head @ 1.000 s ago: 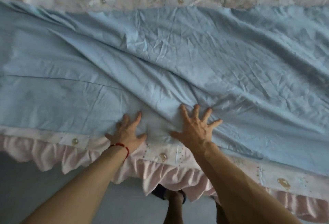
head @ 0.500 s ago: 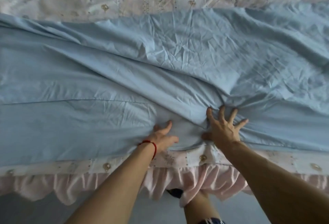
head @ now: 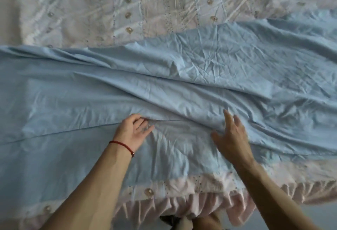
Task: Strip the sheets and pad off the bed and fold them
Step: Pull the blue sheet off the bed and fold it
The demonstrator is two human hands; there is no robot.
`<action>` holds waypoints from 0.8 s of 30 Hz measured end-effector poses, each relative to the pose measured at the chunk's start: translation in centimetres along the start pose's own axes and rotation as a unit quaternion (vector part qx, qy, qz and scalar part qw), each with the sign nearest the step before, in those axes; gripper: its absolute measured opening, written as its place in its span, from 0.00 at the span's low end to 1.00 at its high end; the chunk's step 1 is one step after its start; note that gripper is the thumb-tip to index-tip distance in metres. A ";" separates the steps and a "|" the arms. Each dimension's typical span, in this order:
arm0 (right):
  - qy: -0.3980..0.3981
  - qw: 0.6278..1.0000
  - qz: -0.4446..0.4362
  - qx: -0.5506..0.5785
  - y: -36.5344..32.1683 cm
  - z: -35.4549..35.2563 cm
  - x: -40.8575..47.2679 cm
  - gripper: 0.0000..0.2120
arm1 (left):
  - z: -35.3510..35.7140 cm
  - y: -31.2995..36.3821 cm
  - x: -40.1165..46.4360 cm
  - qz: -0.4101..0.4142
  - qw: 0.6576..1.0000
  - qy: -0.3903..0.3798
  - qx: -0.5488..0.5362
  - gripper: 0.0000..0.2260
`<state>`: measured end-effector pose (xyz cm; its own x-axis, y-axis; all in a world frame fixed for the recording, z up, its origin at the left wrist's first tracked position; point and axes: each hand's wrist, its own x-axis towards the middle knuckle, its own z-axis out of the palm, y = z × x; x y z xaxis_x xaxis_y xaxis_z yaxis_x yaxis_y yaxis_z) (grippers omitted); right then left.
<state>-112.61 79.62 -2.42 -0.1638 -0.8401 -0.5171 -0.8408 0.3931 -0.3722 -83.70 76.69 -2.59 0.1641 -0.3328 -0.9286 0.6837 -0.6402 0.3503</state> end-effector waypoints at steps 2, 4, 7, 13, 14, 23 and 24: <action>0.028 0.988 -0.067 0.135 -5.1 1.6 -2.4 0.29 | 1.1 1.7 1.6 -0.032 0.997 0.037 -0.051 0.07; -0.043 0.975 -0.009 0.219 -9.1 4.3 -3.1 0.21 | 2.3 2.6 3.2 -0.085 0.991 0.065 -0.078 0.16; -0.115 0.884 0.145 0.429 -11.7 7.3 -2.2 0.14 | 2.6 2.4 4.3 -0.104 0.990 0.083 -0.038 0.14; 0.062 0.699 0.282 0.654 -11.5 9.0 -2.5 0.12 | -6.1 -1.0 0.9 0.016 0.994 0.090 0.059 0.04; 0.117 0.688 0.308 0.646 -11.0 9.3 -2.9 0.18 | -8.3 -1.6 0.6 0.014 0.994 0.089 0.062 0.04; 0.196 0.655 0.348 0.641 -4.8 9.6 -7.8 0.07 | -17.0 -5.6 0.5 0.034 0.997 0.029 0.070 0.05; 0.201 0.664 0.343 0.633 -4.5 9.6 -7.9 0.07 | -17.2 -5.7 0.3 0.061 0.993 0.030 0.099 0.02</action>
<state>-102.56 88.10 -4.07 -0.6225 -0.2329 -0.7472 0.5688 0.5210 -0.6363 -75.36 92.18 -6.95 0.2834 -0.3786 -0.8811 0.5045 -0.7225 0.4727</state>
